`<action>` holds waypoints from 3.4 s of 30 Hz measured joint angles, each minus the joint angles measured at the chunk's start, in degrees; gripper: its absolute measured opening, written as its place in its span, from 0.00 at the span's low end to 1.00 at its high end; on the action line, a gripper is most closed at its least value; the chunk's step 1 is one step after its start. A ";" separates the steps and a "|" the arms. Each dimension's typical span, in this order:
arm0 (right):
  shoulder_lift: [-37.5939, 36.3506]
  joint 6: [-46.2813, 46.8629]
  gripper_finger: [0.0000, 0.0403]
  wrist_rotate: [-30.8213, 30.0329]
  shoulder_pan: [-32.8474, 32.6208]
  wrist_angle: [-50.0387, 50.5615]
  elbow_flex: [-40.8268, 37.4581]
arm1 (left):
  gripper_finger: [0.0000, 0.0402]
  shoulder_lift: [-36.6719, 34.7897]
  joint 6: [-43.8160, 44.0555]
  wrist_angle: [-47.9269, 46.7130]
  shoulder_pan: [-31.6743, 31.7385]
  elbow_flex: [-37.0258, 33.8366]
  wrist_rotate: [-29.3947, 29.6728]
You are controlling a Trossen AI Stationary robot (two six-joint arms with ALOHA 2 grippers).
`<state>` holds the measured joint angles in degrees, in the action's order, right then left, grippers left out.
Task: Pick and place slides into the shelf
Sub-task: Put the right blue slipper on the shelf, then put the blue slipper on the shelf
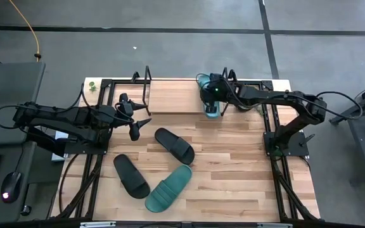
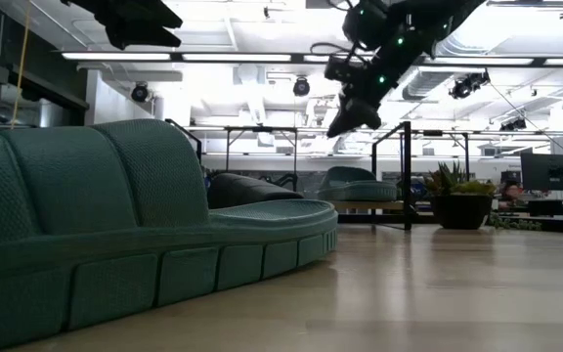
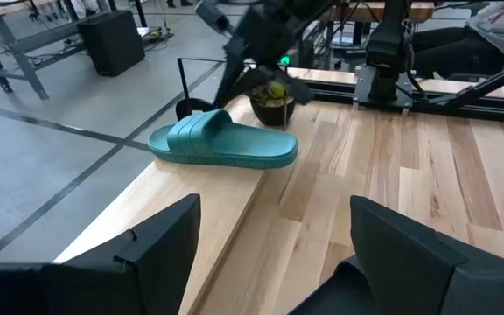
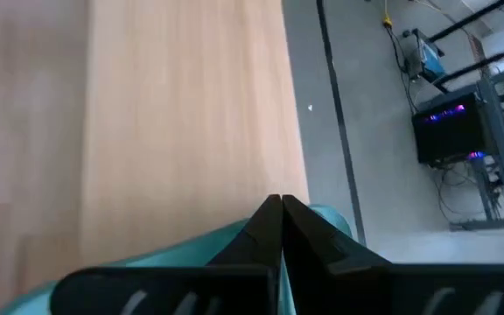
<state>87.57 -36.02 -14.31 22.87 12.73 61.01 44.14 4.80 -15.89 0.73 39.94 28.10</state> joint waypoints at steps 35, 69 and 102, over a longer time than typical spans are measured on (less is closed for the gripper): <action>24.63 7.39 0.46 -0.33 5.83 27.45 27.93 | 0.68 0.00 -0.11 -0.62 0.00 0.00 0.00; 24.57 16.20 0.46 22.95 0.17 26.30 31.87 | 0.68 0.00 -1.39 -0.60 0.00 0.00 0.02; 25.67 37.31 0.46 29.92 -33.68 12.67 32.85 | 0.68 0.00 -1.49 -2.79 0.00 0.00 0.00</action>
<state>113.25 1.28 15.62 -10.82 25.40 93.86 44.14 3.31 -18.68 0.73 39.94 28.10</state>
